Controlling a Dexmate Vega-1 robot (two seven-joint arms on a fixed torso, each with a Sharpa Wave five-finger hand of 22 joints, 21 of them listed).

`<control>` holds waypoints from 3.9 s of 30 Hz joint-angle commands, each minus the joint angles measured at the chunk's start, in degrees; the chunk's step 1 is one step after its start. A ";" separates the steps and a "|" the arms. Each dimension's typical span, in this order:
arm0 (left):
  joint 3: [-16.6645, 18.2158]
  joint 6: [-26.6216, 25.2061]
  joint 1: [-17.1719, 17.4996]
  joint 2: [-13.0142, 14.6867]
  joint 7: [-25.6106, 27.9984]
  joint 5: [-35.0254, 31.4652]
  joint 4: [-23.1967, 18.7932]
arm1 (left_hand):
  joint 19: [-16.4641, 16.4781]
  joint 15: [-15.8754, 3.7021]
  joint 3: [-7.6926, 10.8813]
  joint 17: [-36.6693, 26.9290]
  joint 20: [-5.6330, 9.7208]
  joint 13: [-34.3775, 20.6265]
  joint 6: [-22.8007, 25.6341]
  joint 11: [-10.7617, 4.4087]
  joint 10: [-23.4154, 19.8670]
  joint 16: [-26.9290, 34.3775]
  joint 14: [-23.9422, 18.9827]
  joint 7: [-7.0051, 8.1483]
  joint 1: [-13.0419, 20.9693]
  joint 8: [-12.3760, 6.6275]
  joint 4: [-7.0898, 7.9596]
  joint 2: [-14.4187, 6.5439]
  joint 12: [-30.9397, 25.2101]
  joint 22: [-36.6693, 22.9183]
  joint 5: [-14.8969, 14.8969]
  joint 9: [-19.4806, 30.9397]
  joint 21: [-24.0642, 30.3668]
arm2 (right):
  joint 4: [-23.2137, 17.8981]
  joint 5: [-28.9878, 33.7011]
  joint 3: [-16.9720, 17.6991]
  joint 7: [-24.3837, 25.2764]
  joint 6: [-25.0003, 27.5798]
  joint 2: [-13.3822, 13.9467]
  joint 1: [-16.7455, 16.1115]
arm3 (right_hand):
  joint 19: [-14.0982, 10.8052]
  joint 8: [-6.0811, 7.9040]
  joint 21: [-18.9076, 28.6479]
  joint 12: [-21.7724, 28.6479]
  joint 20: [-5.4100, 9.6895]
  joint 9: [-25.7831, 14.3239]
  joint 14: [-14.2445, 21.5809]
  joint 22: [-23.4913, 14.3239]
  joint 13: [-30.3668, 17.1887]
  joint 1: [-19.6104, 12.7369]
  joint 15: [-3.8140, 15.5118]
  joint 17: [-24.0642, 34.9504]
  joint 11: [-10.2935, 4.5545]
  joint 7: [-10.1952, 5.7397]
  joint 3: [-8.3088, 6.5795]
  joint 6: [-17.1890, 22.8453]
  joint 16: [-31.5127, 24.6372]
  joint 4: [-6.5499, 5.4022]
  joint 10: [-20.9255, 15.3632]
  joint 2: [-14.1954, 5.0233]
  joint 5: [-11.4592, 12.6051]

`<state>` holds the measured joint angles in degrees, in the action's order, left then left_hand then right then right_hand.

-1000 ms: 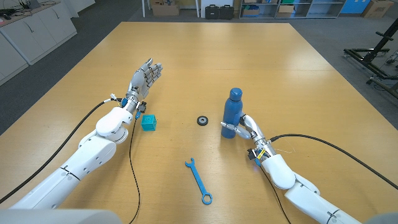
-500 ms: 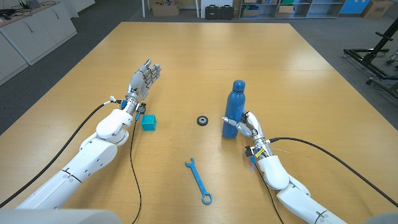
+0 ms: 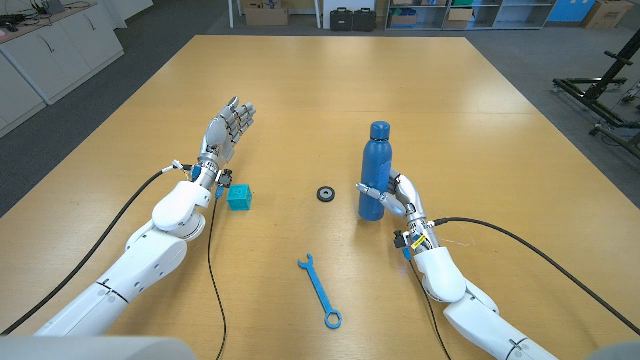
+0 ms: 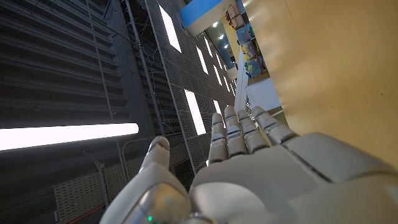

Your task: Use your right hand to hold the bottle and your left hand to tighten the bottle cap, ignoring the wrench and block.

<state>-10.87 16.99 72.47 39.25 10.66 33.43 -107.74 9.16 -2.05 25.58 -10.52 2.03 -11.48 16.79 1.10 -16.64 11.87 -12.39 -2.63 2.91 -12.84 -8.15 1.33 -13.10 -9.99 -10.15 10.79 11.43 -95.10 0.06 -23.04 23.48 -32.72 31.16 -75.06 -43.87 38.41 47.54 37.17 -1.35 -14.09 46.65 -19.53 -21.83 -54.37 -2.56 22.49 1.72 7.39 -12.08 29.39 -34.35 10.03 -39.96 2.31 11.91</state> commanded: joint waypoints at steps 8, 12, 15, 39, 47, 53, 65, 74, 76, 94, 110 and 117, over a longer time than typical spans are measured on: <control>1.23 5.41 0.53 -1.63 -2.93 0.88 3.76 | 0.59 -0.86 0.49 -0.15 3.65 -0.15 1.01 0.26 -0.76 0.03 -0.78 -0.27 0.27 -0.14 -0.10 -0.96 0.02 -0.13 -0.09 0.28 -0.06 | -7.57 0.07 0.85 -2.53 7.79 0.85 2.37 | -6.60 0.91 1.33 0.80 14.20 0.13 9.38 -0.67 -0.52 -13.51 14.64 0.74 -11.45 -10.81 -8.23 15.44 -0.59 -2.52 -12.84 -12.67 -0.51; 1.34 6.07 0.37 -1.97 -3.30 1.10 4.48 | 0.65 -0.89 0.52 -0.14 3.62 -0.15 1.11 0.23 -0.83 0.04 -0.86 -0.27 0.33 -0.15 -0.13 -0.99 0.02 -0.12 -0.09 0.28 -0.05 | -7.95 -0.82 0.54 -4.14 8.85 1.12 4.19 | -6.58 1.01 1.76 0.96 14.18 0.18 9.85 -0.87 -0.73 -13.72 14.73 0.97 -11.46 -10.74 -8.30 15.63 -0.76 -2.44 -13.31 -12.61 -0.65; 1.41 6.29 0.28 -1.93 -3.42 0.86 4.69 | 0.68 -0.94 0.55 -0.14 3.61 -0.15 1.17 0.31 -0.97 0.04 -0.91 -0.25 0.37 -0.16 -0.15 -1.00 -0.02 -0.12 -0.09 0.27 -0.04 | -7.99 -1.09 0.19 -5.06 9.25 1.31 5.32 | -6.59 1.05 1.99 0.95 14.17 0.21 10.15 -0.97 -0.84 -13.82 14.78 1.08 -11.46 -10.74 -8.33 15.68 -0.87 -2.39 -13.32 -12.54 -0.70; -1.40 6.51 -2.91 -3.47 -4.67 -0.20 6.79 | 0.94 -1.04 0.83 -0.11 3.61 -0.15 1.64 0.12 -1.37 0.03 -1.34 -0.14 0.87 -0.20 -0.44 -1.14 -0.01 -0.10 -0.05 0.27 -0.03 | -10.09 0.06 -0.44 -8.73 13.46 5.06 9.48 | -6.64 1.38 3.63 1.08 14.16 0.43 11.29 -1.66 -1.55 -14.38 14.76 1.76 -11.30 -10.61 -8.47 16.32 -1.13 -2.10 -14.16 -12.15 -0.97; -1.64 6.49 -3.04 -3.39 -4.73 -0.24 6.88 | 1.01 -1.19 0.91 -0.10 3.68 -0.15 1.74 0.15 -1.52 0.04 -1.50 -0.15 1.05 -0.19 -0.54 -1.14 -0.01 -0.10 -0.03 0.27 -0.03 | -11.17 1.66 -0.67 -10.05 14.84 6.96 10.63 | -6.91 1.54 4.31 1.14 14.15 0.51 11.98 -1.89 -1.81 -14.53 14.83 2.10 -11.06 -10.52 -8.54 16.70 -1.41 -2.08 -14.49 -12.18 -1.03; -1.60 5.96 -3.18 -3.05 -4.26 -0.64 6.39 | 1.05 -1.21 0.94 -0.10 3.66 -0.15 1.78 0.10 -1.52 0.02 -1.51 -0.13 1.11 -0.19 -0.59 -1.13 0.01 -0.10 -0.02 0.27 -0.03 | -12.07 0.82 -0.34 -12.22 16.00 8.90 11.22 | -7.27 1.60 5.33 1.01 14.14 0.69 12.62 -2.21 -2.03 -14.60 14.80 2.51 -11.09 -10.61 -8.50 16.90 -1.57 -1.99 -14.80 -11.79 -1.13; -1.95 7.11 -3.76 -2.99 -4.36 -2.22 6.70 | 1.10 -1.18 1.05 -0.09 3.62 -0.15 1.87 0.03 -1.71 0.02 -1.69 0.07 1.37 -0.17 -0.73 -1.11 0.00 -0.09 0.00 0.27 -0.05 | -13.50 -0.55 -0.79 -15.73 18.09 11.19 12.42 | -5.94 1.58 5.73 0.78 14.11 0.82 12.18 -2.49 -2.47 -15.01 14.72 2.85 -10.87 -10.28 -8.59 16.90 -1.23 -1.75 -14.51 -11.63 -1.11; -2.61 9.20 -4.48 -4.34 -0.71 -8.51 6.37 | 3.87 -2.72 3.64 0.06 3.30 -0.17 4.82 -2.01 -4.99 0.47 -4.97 1.69 6.97 -1.30 -2.45 -1.77 -0.59 -0.07 -0.89 0.40 0.48 | -12.91 -1.92 -1.88 -17.59 19.26 11.24 13.88 | -5.73 1.55 6.15 0.74 14.15 0.88 12.25 -2.67 -2.69 -15.07 14.65 3.10 -10.92 -10.29 -8.58 16.82 -1.24 -1.80 -14.56 -11.69 -1.13; -2.54 8.99 -4.20 -4.47 0.76 -10.28 5.62 | 5.08 -3.63 4.49 0.10 3.21 -0.18 6.20 -2.95 -6.63 0.82 -6.79 2.56 9.17 -1.88 -2.70 -1.48 -0.92 -0.08 -1.21 0.46 0.71 | -12.77 -2.19 -2.13 -18.03 19.61 11.27 14.29 | -5.68 1.54 6.27 0.75 14.16 0.89 12.25 -2.72 -2.76 -15.09 14.66 3.16 -10.86 -10.28 -8.58 16.81 -1.23 -1.80 -14.66 -11.68 -1.13; -0.11 -0.43 -3.57 2.80 3.24 -20.83 -3.53 | 5.25 -5.47 5.76 0.20 2.24 -0.23 8.17 -6.52 -9.78 0.23 -8.59 4.73 16.88 -3.06 -3.10 3.22 -0.84 -0.05 -1.12 0.62 -0.05 | -13.22 -2.57 -3.57 -19.83 22.47 12.45 16.12 | -5.18 1.58 6.99 0.52 14.17 0.99 12.08 -3.00 -3.14 -15.12 14.61 3.54 -11.04 -10.33 -8.56 16.94 -1.06 -1.85 -14.54 -11.60 -1.19; 7.20 -16.76 -3.51 16.36 -5.60 -19.95 -16.01 | 5.11 -5.31 5.75 0.19 1.37 -0.29 8.17 -5.72 -10.04 0.06 -8.88 4.56 18.95 -3.21 -2.91 4.93 -0.57 -0.06 -0.82 0.67 -0.19 | -12.98 -1.29 -4.78 -19.01 24.13 12.70 16.32 | -4.75 1.60 7.55 0.37 14.17 1.06 11.92 -3.22 -3.42 -15.09 14.54 3.84 -10.87 -10.35 -8.55 16.98 -0.93 -1.92 -14.60 -11.58 -1.22; 9.24 -23.69 -4.60 21.43 -9.98 -18.80 -19.34 | 5.68 -5.42 5.74 0.19 1.02 -0.31 8.86 -5.97 -10.93 0.19 -9.56 4.52 19.94 -3.54 -2.82 5.65 -0.73 -0.06 -0.68 0.70 -0.01 | -12.03 -1.71 -5.30 -19.12 23.61 12.39 16.52 | -4.53 1.57 7.84 0.28 14.17 1.10 11.86 -3.32 -3.57 -15.16 14.59 3.99 -10.92 -10.33 -8.59 16.91 -0.86 -1.90 -14.62 -11.58 -1.23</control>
<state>-4.99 2.88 68.79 53.53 6.31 13.31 -121.55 14.58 -2.35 31.04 -10.13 2.32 -11.60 25.08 -4.93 -26.97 12.15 -21.51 1.98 22.07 -15.94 -11.09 6.92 -13.76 -9.87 -10.98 11.34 11.22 -108.09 -1.54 -27.60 4.18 -9.05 43.77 -58.78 -43.65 39.58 55.02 37.43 -0.49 -13.05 49.68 -22.67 -25.18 -56.33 -2.74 26.19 2.97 9.23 -12.11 31.23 -35.06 10.07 -42.64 4.26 10.76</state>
